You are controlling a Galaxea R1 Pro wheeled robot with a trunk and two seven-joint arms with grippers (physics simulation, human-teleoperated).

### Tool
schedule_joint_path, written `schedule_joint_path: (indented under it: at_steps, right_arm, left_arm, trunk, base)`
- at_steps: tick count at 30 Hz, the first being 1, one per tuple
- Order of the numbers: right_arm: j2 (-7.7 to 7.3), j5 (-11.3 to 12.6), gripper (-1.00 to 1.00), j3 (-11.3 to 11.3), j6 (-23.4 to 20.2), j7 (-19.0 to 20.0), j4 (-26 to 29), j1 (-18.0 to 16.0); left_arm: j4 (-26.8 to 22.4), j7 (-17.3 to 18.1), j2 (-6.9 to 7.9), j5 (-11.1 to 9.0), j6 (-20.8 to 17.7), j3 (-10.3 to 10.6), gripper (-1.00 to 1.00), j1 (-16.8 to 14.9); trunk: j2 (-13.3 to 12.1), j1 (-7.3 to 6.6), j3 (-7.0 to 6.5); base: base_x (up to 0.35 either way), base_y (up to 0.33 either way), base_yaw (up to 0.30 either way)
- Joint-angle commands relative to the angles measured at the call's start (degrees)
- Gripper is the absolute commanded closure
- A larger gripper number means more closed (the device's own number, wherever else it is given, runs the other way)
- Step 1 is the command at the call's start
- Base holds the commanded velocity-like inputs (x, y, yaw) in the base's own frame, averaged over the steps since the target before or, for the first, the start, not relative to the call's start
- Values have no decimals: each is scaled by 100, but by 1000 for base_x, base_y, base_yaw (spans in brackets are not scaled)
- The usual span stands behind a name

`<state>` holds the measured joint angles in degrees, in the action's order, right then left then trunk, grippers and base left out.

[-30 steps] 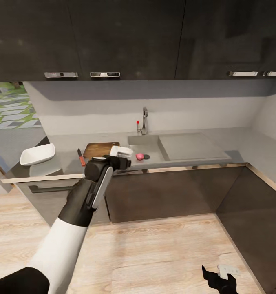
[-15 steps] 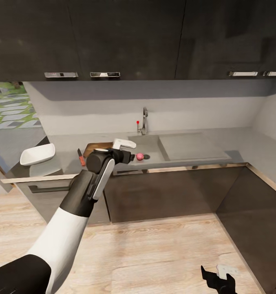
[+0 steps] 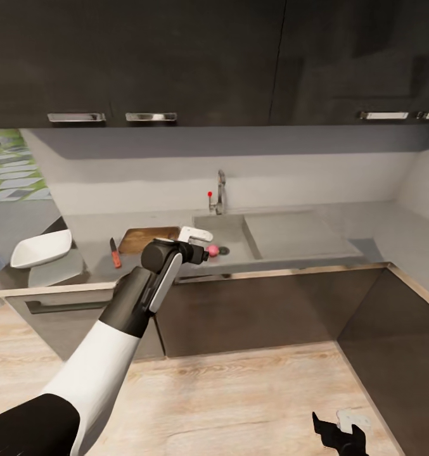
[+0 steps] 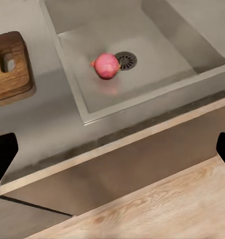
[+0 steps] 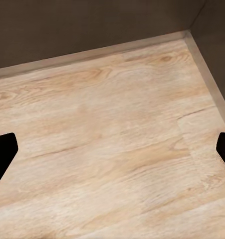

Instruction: In the kitchen, take the Vidalia onion out of the sink, dice it on the chopping board with the paring knife, put the diced onion into the bowl on the countertop, then place both the paring knife and the chopping board into the sink.

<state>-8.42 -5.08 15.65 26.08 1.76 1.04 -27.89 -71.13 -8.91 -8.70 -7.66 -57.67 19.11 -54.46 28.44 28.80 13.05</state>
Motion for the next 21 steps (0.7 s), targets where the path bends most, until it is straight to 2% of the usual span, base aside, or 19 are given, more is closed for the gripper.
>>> schedule_joint_path:
  at_steps: [1,21]
  right_arm:
    - [-2,-50,-100,52,20,18,-7,-5]
    - [-2,-46,-100,52,18,16,-7,-6]
  left_arm:
    - [4,-58,0,-60,-20,5,-100,-6]
    - [236,-58,3,-60,-16,5,-100,-4]
  trunk:
    - [9,6,10]
    - [9,6,33]
  base:
    - [291,-149,0]
    - [292,-162,0]
